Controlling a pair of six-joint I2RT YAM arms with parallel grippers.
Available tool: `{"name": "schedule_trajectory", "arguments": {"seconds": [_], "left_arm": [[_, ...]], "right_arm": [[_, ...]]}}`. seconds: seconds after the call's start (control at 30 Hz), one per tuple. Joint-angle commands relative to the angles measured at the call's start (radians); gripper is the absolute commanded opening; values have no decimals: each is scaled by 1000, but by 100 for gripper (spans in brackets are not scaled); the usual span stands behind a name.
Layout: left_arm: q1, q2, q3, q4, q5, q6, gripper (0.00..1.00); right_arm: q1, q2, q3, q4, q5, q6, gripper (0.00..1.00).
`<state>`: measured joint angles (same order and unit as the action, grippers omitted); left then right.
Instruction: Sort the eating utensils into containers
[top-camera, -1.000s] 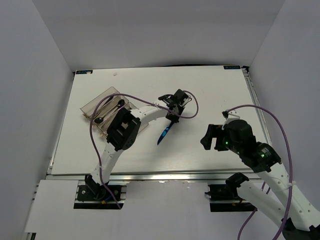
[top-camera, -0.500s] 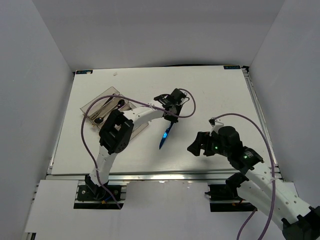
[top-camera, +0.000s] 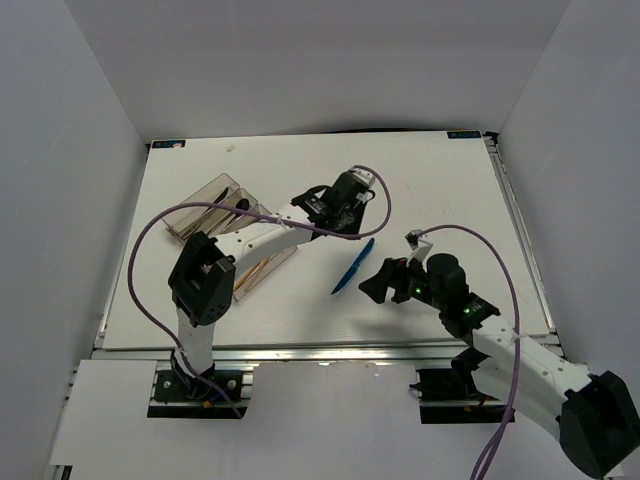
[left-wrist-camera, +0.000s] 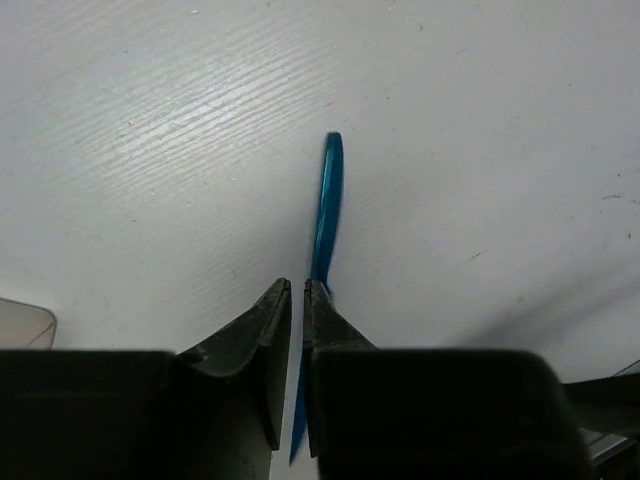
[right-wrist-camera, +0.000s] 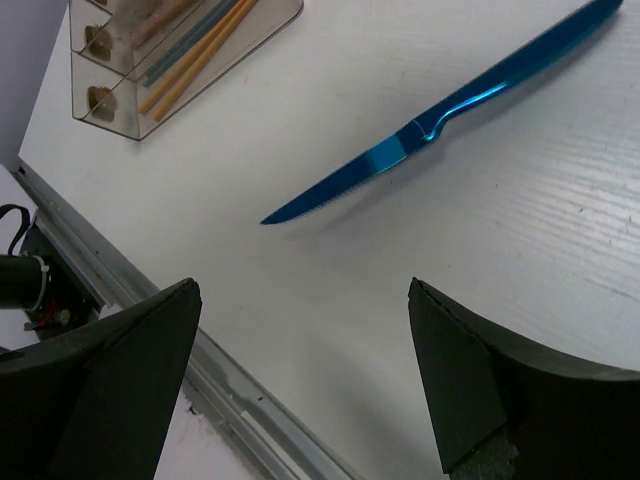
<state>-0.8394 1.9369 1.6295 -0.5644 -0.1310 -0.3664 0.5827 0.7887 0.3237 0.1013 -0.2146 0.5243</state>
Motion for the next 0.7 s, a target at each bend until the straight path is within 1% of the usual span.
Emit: {"name": "schedule_trajectory", "arguments": {"seconds": [0.0, 0.07, 0.13, 0.23, 0.27, 0.3, 0.33, 0.37, 0.4, 0.43, 0.47, 0.5, 0.53, 0.57, 0.6, 0.63, 0.67], "left_arm": [[-15, -65, -34, 44, 7, -23, 0], [-15, -69, -46, 54, 11, -26, 0], [-17, -72, -62, 63, 11, -29, 0], [-20, -87, -69, 44, -8, -29, 0], [-20, -96, -71, 26, -28, -29, 0], [-20, -125, -74, 17, -91, -32, 0], [-20, -144, -91, 5, -125, -34, 15], [-20, -185, -98, -18, -210, -45, 28], [-21, -209, -108, -31, -247, -54, 39], [-20, -239, -141, -35, -281, -66, 61], [-20, -269, -161, -41, -315, -86, 70], [-20, -333, -181, -42, -344, -95, 78], [-20, -366, -201, -45, -395, -106, 95], [-20, -395, -232, -58, -416, -129, 98], [-20, -424, -244, -71, -442, -143, 98], [-20, -478, -253, -86, -522, -163, 98], [-20, -501, -269, -133, -565, -216, 98]], "right_arm": [[-4, 62, -17, 244, 24, -36, 88], [-4, 118, -21, 310, 46, -52, 88], [-6, 176, -12, 325, 76, -58, 88], [-4, 204, 18, 290, 112, -26, 88], [-4, 207, 32, 228, 159, -15, 88], [-6, 219, 47, 186, 199, 21, 89], [-4, 231, 99, 131, 260, 40, 89], [-6, 245, 130, 18, 340, 52, 89], [-4, 263, 162, -38, 371, 69, 89], [-3, 308, 194, -79, 401, 91, 89], [-1, 331, 257, -119, 449, 98, 89], [2, 390, 290, -206, 472, 106, 89], [6, 427, 325, -247, 498, 109, 89], [17, 466, 397, -280, 536, 108, 90], [20, 553, 435, -352, 544, 108, 89], [22, 602, 475, -383, 549, 106, 89], [28, 647, 562, -417, 551, 103, 89]]}}
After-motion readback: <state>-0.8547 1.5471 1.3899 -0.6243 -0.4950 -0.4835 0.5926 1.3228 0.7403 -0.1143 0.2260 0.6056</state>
